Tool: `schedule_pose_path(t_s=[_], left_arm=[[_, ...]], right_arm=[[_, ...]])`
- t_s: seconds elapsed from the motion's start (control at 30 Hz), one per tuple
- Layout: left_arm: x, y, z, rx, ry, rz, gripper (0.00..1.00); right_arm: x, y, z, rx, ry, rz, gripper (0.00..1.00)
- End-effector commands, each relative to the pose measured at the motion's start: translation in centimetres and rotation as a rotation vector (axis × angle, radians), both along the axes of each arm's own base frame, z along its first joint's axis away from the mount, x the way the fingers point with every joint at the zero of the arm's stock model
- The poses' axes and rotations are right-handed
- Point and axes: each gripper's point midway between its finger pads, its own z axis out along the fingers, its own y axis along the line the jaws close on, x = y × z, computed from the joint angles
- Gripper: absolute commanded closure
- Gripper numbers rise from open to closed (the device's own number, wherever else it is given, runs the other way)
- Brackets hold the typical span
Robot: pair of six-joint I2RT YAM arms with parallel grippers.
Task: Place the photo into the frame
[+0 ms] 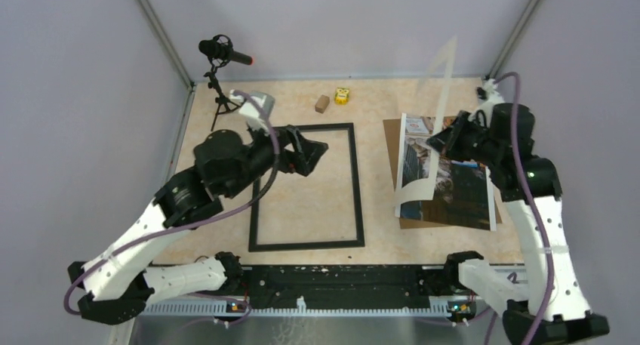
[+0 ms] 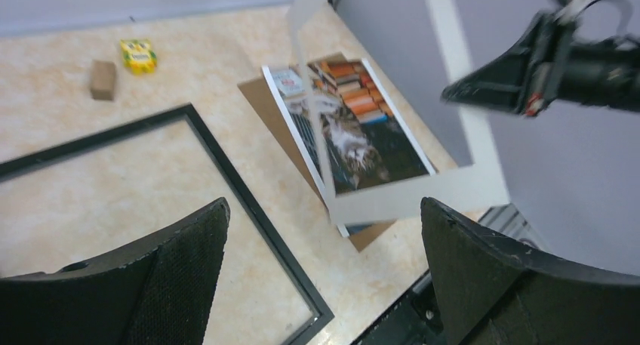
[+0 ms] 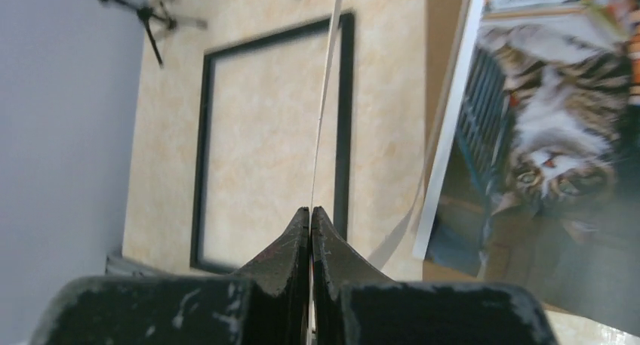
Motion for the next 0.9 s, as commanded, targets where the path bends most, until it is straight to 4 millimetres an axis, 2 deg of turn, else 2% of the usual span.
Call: schedule_pose_path(t_s=[0.0,0.1,0.3,0.4,0.5,0.57,0.73,0.8,0.87], left_arm=[[-0.5,5.0,3.4,-0.005,-0.080,0.126,0.01],[-1.0,6.7,4.5,-0.035,-0.102,0.162,0.01],[-1.8,9.5,5.8,-0.102,-0.140,0.223,0.01],[-2.1,10.8,6.3,-0.114,-0.157,0.256,0.01],[-2.1,11.8,6.5,-0.119,-0.169,0.288,0.01],[-2.0,12.1,6.4,-0.116,-0.179,0.302,0.01],[-1.4,12.3,6.0,-0.075,-0.197,0.327,0.01],[-1.1,11.9,5.9,-0.060,-0.205,0.327,0.01],[-0.7,11.2,5.9,-0.042,-0.214,0.316,0.01]], right_arm=[[0.7,4.1,-2.9,-0.135,0.133,0.034,1.00],[1.6,8.5,-5.2,-0.286,0.199,0.062,1.00],[2.2,19.7,-10.1,-0.441,0.260,0.219,1.00],[2.6,25.2,-12.2,-0.452,0.283,0.321,1.00],[2.9,30.6,-13.8,-0.403,0.301,0.426,0.94],[2.9,33.6,-14.8,-0.364,0.309,0.484,0.88],[1.9,38.8,-16.0,-0.260,0.338,0.625,0.57],[1.2,39.9,-15.1,-0.196,0.323,0.686,0.43],[0.4,40.0,-14.3,-0.156,0.302,0.730,0.29]])
